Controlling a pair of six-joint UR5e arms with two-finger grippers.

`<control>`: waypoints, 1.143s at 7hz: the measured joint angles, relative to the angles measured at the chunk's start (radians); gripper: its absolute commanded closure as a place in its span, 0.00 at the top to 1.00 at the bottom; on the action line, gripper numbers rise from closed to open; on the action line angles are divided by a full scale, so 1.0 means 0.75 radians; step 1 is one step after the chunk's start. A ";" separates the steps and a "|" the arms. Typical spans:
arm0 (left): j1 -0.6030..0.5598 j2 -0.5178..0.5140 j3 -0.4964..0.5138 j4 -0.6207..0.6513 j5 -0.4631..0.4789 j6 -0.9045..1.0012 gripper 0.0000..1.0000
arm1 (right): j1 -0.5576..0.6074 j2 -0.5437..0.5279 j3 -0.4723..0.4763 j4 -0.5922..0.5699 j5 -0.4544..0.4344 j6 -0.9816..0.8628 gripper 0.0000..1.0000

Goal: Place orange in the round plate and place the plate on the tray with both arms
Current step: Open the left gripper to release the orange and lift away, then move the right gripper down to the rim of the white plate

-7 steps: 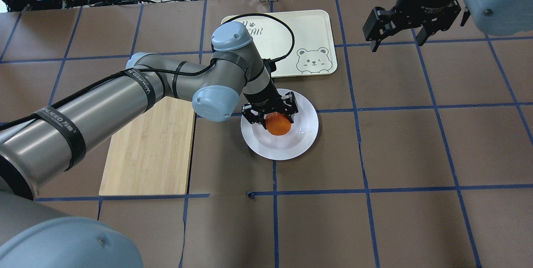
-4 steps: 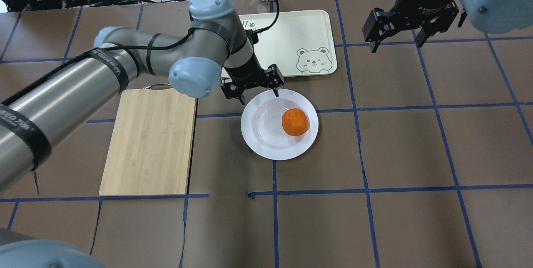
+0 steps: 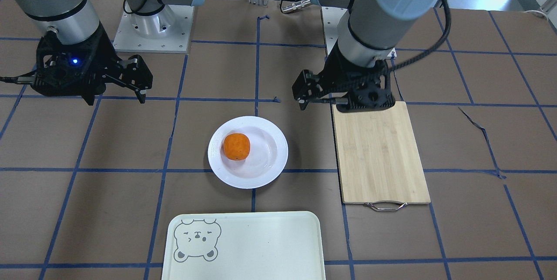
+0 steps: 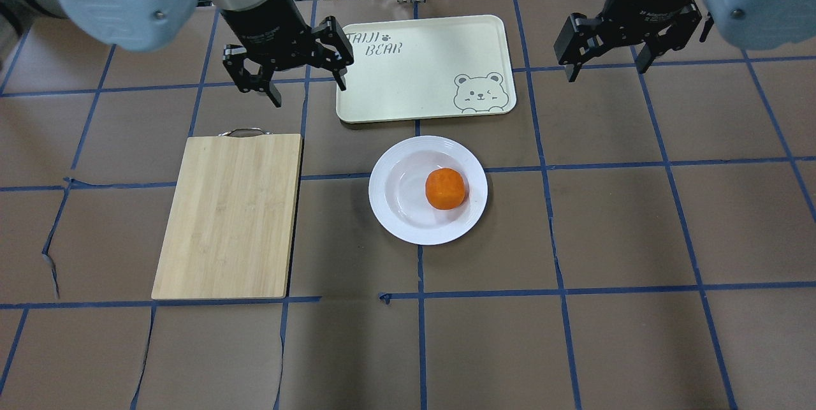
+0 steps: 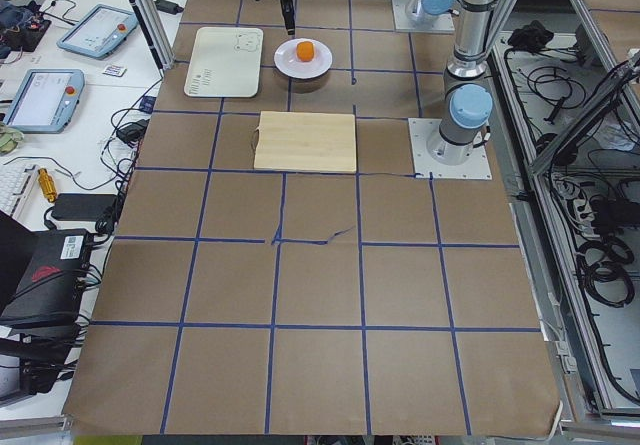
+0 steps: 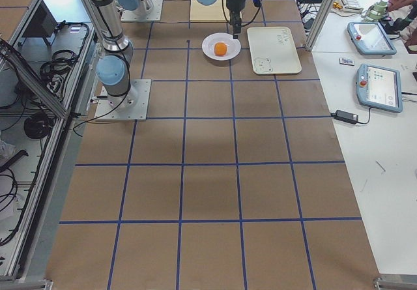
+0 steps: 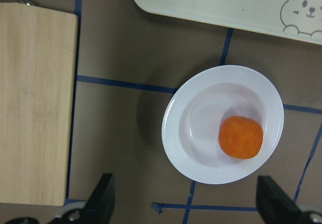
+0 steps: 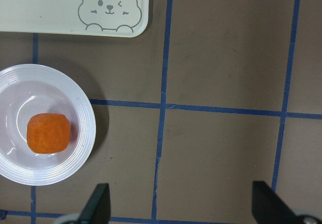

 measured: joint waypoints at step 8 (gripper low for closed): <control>0.011 0.219 -0.183 0.055 0.128 0.050 1.00 | 0.004 0.080 -0.043 0.142 0.176 -0.005 1.00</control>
